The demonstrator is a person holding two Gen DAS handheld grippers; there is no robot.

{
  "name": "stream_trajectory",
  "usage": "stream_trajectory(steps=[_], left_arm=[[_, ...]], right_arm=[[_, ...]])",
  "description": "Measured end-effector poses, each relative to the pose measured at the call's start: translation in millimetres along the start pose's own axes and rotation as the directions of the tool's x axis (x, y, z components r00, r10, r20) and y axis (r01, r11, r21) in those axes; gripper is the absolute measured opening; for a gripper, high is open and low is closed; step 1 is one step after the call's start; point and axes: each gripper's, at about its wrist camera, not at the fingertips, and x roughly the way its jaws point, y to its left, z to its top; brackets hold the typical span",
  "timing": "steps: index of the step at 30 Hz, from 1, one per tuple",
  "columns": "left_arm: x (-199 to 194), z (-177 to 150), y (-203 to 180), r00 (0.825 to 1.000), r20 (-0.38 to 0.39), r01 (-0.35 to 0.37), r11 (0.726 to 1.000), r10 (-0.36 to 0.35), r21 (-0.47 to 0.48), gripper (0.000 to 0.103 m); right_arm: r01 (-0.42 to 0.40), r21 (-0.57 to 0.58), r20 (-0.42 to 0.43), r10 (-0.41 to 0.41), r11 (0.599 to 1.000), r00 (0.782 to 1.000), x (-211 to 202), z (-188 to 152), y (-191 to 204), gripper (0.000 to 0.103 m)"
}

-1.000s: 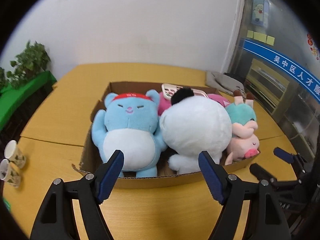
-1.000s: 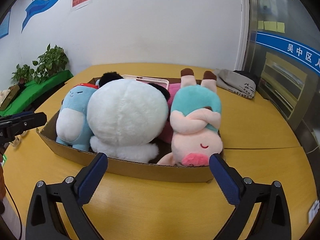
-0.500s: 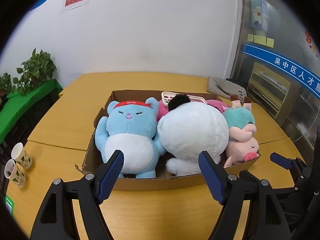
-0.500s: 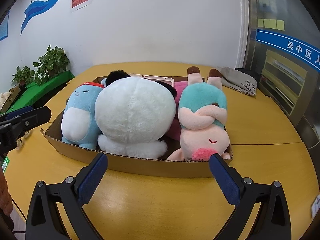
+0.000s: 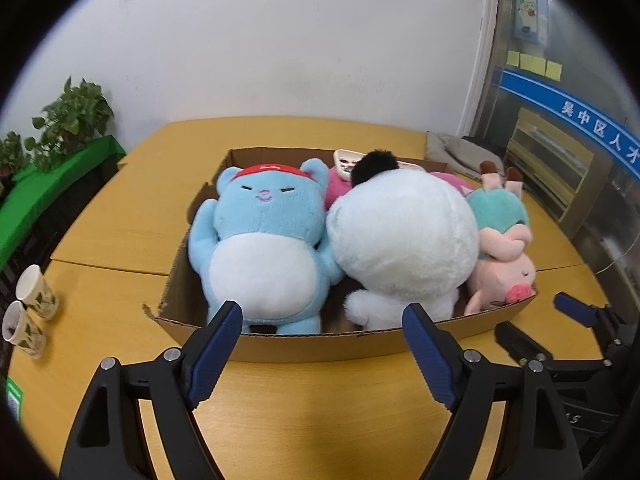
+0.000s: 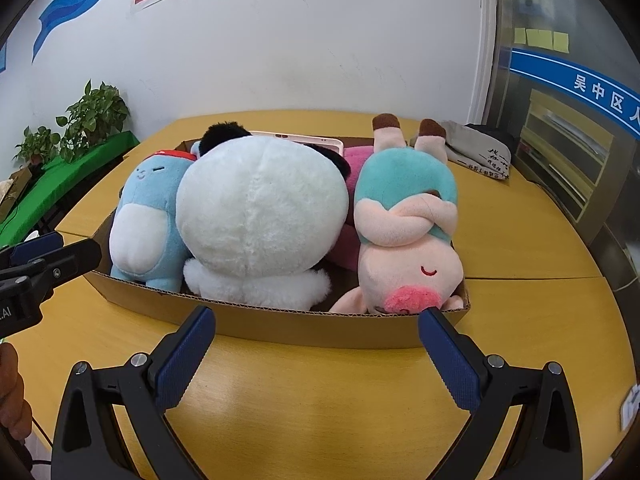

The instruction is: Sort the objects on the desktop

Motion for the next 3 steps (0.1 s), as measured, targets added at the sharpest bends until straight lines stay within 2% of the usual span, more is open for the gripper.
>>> stream_trajectory(steps=[1,3], left_arm=[[0.3,-1.6,-2.2,0.999,0.000,-0.034,0.999,0.034,0.016,0.083],[3.8,-3.0,-3.9,1.000,-0.017,-0.008,1.000,0.008,0.021,0.082]], right_arm=[[0.001,0.001,-0.002,-0.001,1.000,1.000,0.7,-0.5,-0.1,0.103],[0.001,0.001,-0.005,-0.001,1.000,1.000,1.7,-1.2,-0.3,0.103]])
